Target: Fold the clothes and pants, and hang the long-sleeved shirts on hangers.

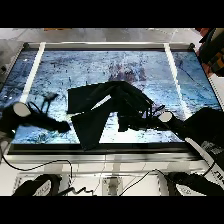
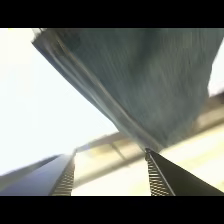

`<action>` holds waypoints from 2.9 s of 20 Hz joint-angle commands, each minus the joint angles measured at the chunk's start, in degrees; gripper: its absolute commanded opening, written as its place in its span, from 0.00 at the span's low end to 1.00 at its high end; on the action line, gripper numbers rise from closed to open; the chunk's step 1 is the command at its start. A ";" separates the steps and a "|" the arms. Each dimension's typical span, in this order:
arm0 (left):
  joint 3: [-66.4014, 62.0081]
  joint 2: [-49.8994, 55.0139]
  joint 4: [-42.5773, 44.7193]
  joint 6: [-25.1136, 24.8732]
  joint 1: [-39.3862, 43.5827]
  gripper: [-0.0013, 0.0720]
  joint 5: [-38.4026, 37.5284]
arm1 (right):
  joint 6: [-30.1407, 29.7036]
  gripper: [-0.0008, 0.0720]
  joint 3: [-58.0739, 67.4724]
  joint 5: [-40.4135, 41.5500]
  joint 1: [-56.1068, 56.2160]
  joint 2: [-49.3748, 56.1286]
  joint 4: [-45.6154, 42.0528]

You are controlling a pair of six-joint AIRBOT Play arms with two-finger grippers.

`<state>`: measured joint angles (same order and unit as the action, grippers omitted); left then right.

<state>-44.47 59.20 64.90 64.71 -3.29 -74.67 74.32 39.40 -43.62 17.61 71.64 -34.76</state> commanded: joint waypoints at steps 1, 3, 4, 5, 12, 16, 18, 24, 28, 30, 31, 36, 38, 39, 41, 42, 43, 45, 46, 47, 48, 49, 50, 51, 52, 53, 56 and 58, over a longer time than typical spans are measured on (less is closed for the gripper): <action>13.92 0.44 -6.29 -3.82 -1.81 0.73 -0.87 | -0.48 0.08 0.46 -0.31 0.04 -0.02 0.00; 19.17 0.44 -10.64 -6.97 -1.81 0.73 2.97 | -0.48 0.08 0.46 -0.31 0.07 -0.02 -0.02; 21.03 0.44 -13.29 -8.70 -1.79 0.73 5.81 | -0.48 0.08 0.46 -0.31 0.07 -0.02 -0.02; 22.67 0.44 -15.85 -9.92 -1.68 0.72 9.25 | -0.48 0.08 0.46 -0.33 0.07 -0.02 -0.02; 24.81 0.48 -20.44 -9.97 4.90 0.71 24.59 | -0.48 0.08 0.46 -0.35 0.07 -0.02 0.02; 24.76 0.48 -25.16 -9.25 7.32 0.68 29.07 | -0.48 0.08 0.46 -0.81 0.04 -0.04 0.02; 24.68 0.48 -26.18 -9.25 8.26 0.42 28.44 | -0.48 0.08 0.48 -0.35 0.04 -0.07 0.02; 15.96 0.37 -26.38 -9.25 5.27 0.08 25.20 | -1.95 0.08 3.76 -0.76 -4.31 -4.20 -5.38; -2.69 0.35 -26.40 -6.16 -5.25 0.07 21.24 | 1.86 0.08 15.87 -3.78 -14.51 -9.35 -16.48; -13.60 0.26 -26.45 -3.52 -12.15 0.07 21.29 | 4.37 0.08 22.25 -4.17 -21.42 -11.63 -18.18; -19.17 0.24 -26.45 -3.37 -15.63 0.07 21.29 | 4.48 0.08 25.66 -4.74 -25.46 -12.63 -18.21; -34.58 0.24 -26.40 -3.41 -27.50 0.07 22.60 | 4.24 0.08 38.82 -13.33 -40.28 -14.10 -22.34; -34.56 0.46 -24.48 -3.39 -29.55 0.07 21.84 | 4.00 0.08 40.37 -19.10 -42.84 -14.08 -25.94; -34.42 0.50 -20.24 -3.39 -29.86 0.07 20.81 | 4.00 0.08 40.33 -22.86 -43.45 -14.01 -29.14; -34.36 0.50 -7.30 -3.39 -29.81 0.07 16.72 | 4.00 0.08 40.26 -31.71 -43.63 -13.40 -36.89; -34.03 0.50 -1.16 -3.39 -29.79 0.07 14.14 | 4.00 0.08 40.09 -36.83 -43.63 -12.92 -39.36; -33.18 0.50 4.76 -3.37 -29.79 0.07 11.63 | 3.93 0.08 39.23 -40.48 -43.63 -12.70 -40.54; -29.35 0.46 12.81 -0.63 -29.77 0.07 9.70 | 0.87 0.08 34.86 -45.03 -43.63 -13.14 -40.61; -26.51 0.46 14.34 -0.35 -29.77 0.07 9.62 | 0.11 0.08 31.76 -46.31 -43.63 -13.77 -40.57; -23.28 0.48 16.57 -0.46 -29.77 0.07 8.74 | -0.83 0.08 27.87 -47.56 -43.63 -14.78 -40.59; -20.11 0.48 20.61 -1.07 -29.77 0.07 8.04 | -1.57 0.08 23.87 -48.81 -43.63 -15.89 -40.63; -16.70 0.48 25.92 -1.07 -29.79 0.07 7.21 | -2.78 0.08 20.24 -49.75 -43.63 -17.00 -40.74; -13.75 0.48 30.82 -1.05 -29.86 0.07 6.97 | -3.63 0.08 16.85 -50.14 -43.63 -18.08 -41.27; -10.71 0.48 35.65 -1.05 -29.86 0.07 6.95 | -3.63 0.08 14.29 -50.34 -43.63 -18.80 -42.16; -7.89 0.50 39.56 -1.05 -29.88 0.07 7.17 | -3.69 0.08 12.44 -50.53 -43.63 -19.15 -43.56; -5.62 0.50 42.12 -1.07 -29.99 0.07 7.87 | -3.69 0.08 11.26 -51.34 -43.63 -19.06 -44.96; -0.31 0.50 45.92 -1.07 -31.01 0.07 11.56 | -3.82 0.08 9.35 -51.17 -43.63 -19.06 -48.02; 0.24 0.48 48.17 -1.05 -32.02 0.07 15.37 | -5.55 0.08 8.87 -50.64 -43.63 -19.02 -50.18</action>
<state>-47.46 59.68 106.37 63.66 -34.28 -63.53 70.41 50.33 -93.62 -25.98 52.84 -81.08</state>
